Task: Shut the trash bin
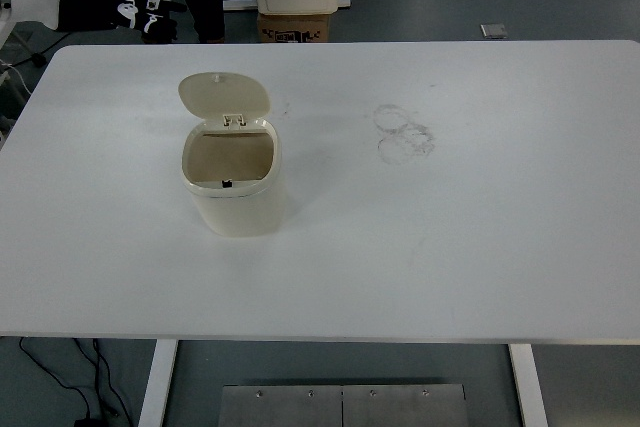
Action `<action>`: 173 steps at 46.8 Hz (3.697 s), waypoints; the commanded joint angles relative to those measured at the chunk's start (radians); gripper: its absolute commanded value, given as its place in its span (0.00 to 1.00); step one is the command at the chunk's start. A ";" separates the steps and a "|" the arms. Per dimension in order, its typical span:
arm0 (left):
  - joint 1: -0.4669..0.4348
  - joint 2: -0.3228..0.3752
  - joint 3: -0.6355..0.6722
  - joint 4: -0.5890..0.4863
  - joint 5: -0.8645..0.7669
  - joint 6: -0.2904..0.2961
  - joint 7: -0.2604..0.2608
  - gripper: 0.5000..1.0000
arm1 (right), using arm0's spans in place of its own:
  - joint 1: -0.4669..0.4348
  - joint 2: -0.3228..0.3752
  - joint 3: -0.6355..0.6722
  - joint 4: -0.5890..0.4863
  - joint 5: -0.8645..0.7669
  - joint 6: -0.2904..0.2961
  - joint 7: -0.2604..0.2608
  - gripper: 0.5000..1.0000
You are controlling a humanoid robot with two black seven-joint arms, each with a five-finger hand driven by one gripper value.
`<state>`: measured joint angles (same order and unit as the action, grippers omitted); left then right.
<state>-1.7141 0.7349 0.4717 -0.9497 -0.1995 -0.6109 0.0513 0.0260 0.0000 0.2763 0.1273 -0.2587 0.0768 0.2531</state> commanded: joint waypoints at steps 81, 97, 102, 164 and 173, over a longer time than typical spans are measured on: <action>-0.194 -0.166 0.148 -0.297 0.157 0.000 0.188 1.00 | 0.000 0.000 0.000 0.000 0.001 0.000 0.000 0.98; -0.182 -0.167 0.151 -0.333 0.172 0.000 0.188 1.00 | 0.002 0.000 0.000 0.000 -0.001 0.000 0.000 0.98; -0.174 -0.167 0.165 -0.334 0.173 0.000 0.188 1.00 | 0.000 0.000 0.000 0.000 -0.001 0.000 0.000 0.98; -0.053 -0.149 0.015 -0.022 0.129 0.000 0.177 1.00 | 0.000 0.000 0.000 0.000 0.001 0.000 0.000 0.98; 0.086 -0.114 -0.123 0.166 0.126 0.000 0.176 1.00 | 0.000 0.000 0.001 0.000 -0.001 0.000 0.000 0.98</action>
<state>-1.6720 0.6061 0.4001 -0.8402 -0.0743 -0.6107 0.2265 0.0271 -0.0001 0.2763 0.1274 -0.2586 0.0768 0.2535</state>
